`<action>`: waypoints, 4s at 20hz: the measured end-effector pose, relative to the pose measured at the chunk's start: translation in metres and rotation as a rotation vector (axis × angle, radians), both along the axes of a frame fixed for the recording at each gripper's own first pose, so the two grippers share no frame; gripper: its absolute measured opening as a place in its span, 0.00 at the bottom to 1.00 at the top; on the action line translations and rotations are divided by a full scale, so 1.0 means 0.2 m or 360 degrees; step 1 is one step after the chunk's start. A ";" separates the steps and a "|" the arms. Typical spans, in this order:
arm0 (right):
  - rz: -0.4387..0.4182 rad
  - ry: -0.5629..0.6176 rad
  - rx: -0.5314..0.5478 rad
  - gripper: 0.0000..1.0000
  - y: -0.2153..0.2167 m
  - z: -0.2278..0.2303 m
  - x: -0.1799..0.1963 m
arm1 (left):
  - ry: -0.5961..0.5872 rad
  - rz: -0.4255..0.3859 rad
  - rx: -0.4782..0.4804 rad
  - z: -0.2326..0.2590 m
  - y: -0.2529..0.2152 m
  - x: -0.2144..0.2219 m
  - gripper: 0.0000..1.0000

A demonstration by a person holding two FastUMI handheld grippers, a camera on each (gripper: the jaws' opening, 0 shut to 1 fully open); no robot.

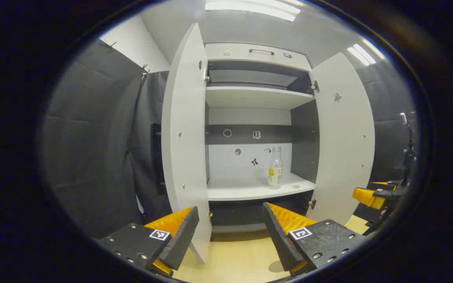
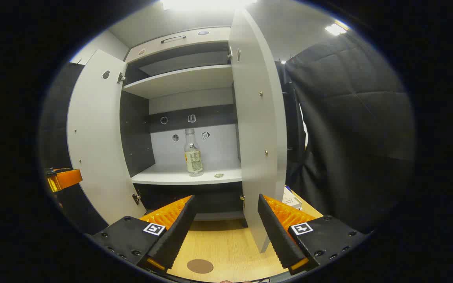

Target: Grasp the bottle in the cabinet with the left hand and place it on the coaster, then close the right door with the right hand and the left door with the left hand.

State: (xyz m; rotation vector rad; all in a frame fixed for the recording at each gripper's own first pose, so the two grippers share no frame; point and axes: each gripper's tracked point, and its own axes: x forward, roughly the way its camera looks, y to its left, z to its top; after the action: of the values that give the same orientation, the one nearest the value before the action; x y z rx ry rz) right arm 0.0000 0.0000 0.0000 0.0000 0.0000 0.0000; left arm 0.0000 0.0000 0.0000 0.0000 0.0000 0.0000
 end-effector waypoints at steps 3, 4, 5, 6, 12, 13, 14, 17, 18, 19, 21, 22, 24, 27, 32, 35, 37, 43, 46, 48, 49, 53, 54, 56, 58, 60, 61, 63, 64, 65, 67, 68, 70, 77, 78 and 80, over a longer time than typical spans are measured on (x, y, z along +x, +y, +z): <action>0.0028 -0.0008 0.0029 0.97 0.07 0.01 -0.01 | 0.0026 -0.0012 -0.0042 -0.03 -0.02 -0.02 1.00; 0.0043 -0.0006 0.0031 1.00 0.10 0.01 -0.01 | 0.0029 -0.0012 -0.0044 -0.03 -0.02 -0.03 0.94; 0.0064 -0.0003 0.0020 1.00 0.13 0.00 -0.01 | 0.0029 -0.0015 -0.0041 -0.03 -0.02 -0.03 0.94; 0.0077 -0.0001 0.0002 1.00 0.14 0.00 -0.01 | 0.0029 -0.0017 -0.0033 -0.03 -0.03 -0.04 0.94; 0.0011 0.0027 0.0053 0.96 0.07 -0.07 -0.10 | 0.0048 -0.0051 -0.0005 -0.05 -0.08 -0.02 0.94; -0.0009 0.0044 0.0064 1.00 0.05 -0.09 -0.11 | 0.0048 -0.0069 -0.0016 -0.05 -0.10 -0.01 0.94; -0.0039 0.0052 0.0072 1.00 0.02 -0.10 -0.13 | 0.0045 -0.0098 -0.0027 -0.05 -0.12 0.00 0.94; -0.0156 0.0023 0.0092 0.96 -0.10 -0.07 -0.18 | 0.0027 -0.0178 -0.0033 -0.03 -0.21 0.07 1.00; -0.0202 0.0000 0.0088 0.96 -0.15 -0.05 -0.21 | 0.0019 -0.0211 -0.0039 -0.02 -0.24 0.10 1.00; -0.0251 -0.0023 0.0084 1.00 -0.20 -0.03 -0.23 | 0.0016 -0.0245 -0.0052 -0.02 -0.28 0.13 1.00; -0.0362 -0.0047 0.0095 0.96 -0.31 0.00 -0.28 | 0.0025 -0.0296 -0.0089 -0.02 -0.34 0.22 1.00; -0.0421 -0.0051 0.0111 1.00 -0.37 0.01 -0.31 | 0.0037 -0.0324 -0.0106 -0.02 -0.38 0.26 1.00; -0.0534 -0.0088 0.0126 0.96 -0.50 0.05 -0.36 | 0.0037 -0.0377 -0.0120 0.01 -0.44 0.37 1.00; -0.0688 -0.0116 0.0109 1.00 -0.69 0.09 -0.40 | 0.0026 -0.0445 -0.0052 0.06 -0.55 0.54 0.94; -0.0835 -0.0128 0.0135 0.96 -0.92 0.13 -0.38 | -0.0019 -0.0514 -0.0049 0.20 -0.70 0.88 0.94; -0.0830 -0.0159 0.0187 0.96 -0.98 0.14 -0.31 | -0.0059 -0.0504 0.0054 0.25 -0.74 1.06 0.94; -0.0820 -0.0179 0.0171 0.99 -1.03 0.17 -0.23 | -0.0065 -0.0517 0.0088 0.28 -0.79 1.17 0.94; -0.0805 -0.0194 0.0136 0.99 -1.10 0.19 -0.11 | -0.0112 -0.0535 0.0067 0.37 -0.91 1.45 1.00; -0.0812 -0.0163 0.0122 0.96 -1.15 0.17 -0.06 | -0.0091 -0.0508 0.0068 0.35 -0.93 1.60 0.93; -0.0830 -0.0166 0.0119 0.96 -1.19 0.17 -0.03 | -0.0067 -0.0506 0.0065 0.33 -0.95 1.67 0.92; -0.0842 -0.0169 0.0120 0.96 -1.21 0.18 -0.02 | -0.0061 -0.0506 0.0063 0.32 -0.96 1.71 0.92; -0.0907 -0.0184 0.0124 0.96 -1.26 0.18 -0.01 | -0.0043 -0.0511 0.0062 0.28 -0.98 1.83 0.92; -0.0923 -0.0182 0.0121 0.96 -1.27 0.18 -0.02 | -0.0045 -0.0518 0.0064 0.28 -0.99 1.86 1.00; -0.0953 -0.0173 0.0127 0.96 -1.30 0.17 -0.02 | -0.0044 -0.0531 0.0065 0.27 -1.01 1.91 1.00; -0.0982 -0.0176 0.0138 0.96 -1.32 0.16 -0.03 | -0.0048 -0.0520 0.0063 0.26 -1.01 1.97 0.83; -0.1013 -0.0177 0.0128 0.96 -1.34 0.16 -0.04 | -0.0027 -0.0522 0.0080 0.24 -1.02 1.98 0.63; -0.1032 -0.0174 0.0120 0.96 -1.36 0.16 -0.05 | -0.0021 -0.0533 0.0087 0.23 -1.03 1.98 0.63; -0.1049 -0.0171 0.0124 0.96 -1.37 0.15 -0.05 | -0.0021 -0.0546 0.0081 0.23 -1.03 1.99 0.76; -0.1050 -0.0169 0.0131 0.96 -1.37 0.14 -0.05 | -0.0015 -0.0556 0.0077 0.22 -1.04 1.99 0.76; -0.1050 -0.0163 0.0136 0.96 -1.37 0.14 -0.05 | -0.0006 -0.0563 0.0078 0.21 -1.04 2.00 0.63; -0.1044 -0.0152 0.0135 0.96 -1.37 0.13 -0.04 | -0.0006 -0.0585 0.0105 0.21 -1.05 2.00 0.49; -0.1031 -0.0149 0.0134 1.00 -1.36 0.12 -0.04 | 0.0001 -0.0612 0.0110 0.22 -1.08 1.99 0.42; -0.1020 -0.0140 0.0117 0.97 -1.36 0.12 -0.04 | -0.0003 -0.0631 0.0107 0.22 -1.07 1.98 0.36; -0.0997 -0.0152 0.0119 0.97 -1.36 0.14 -0.02 | -0.0074 -0.0671 0.0087 0.32 -1.05 1.82 0.44; -0.0993 -0.0159 0.0117 0.97 -1.36 0.15 -0.02 | -0.0076 -0.0695 0.0074 0.32 -1.06 1.78 0.44; -0.0981 -0.0172 0.0117 0.96 -1.35 0.17 -0.03 | -0.0078 -0.0730 0.0059 0.35 -1.05 1.69 0.37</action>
State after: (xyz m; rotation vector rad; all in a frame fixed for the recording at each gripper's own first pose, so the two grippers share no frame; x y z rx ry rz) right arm -0.0054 -0.2699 0.0335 0.0735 -0.1080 -0.6165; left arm 0.3373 -0.2094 0.0696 0.0368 -0.0492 -0.4584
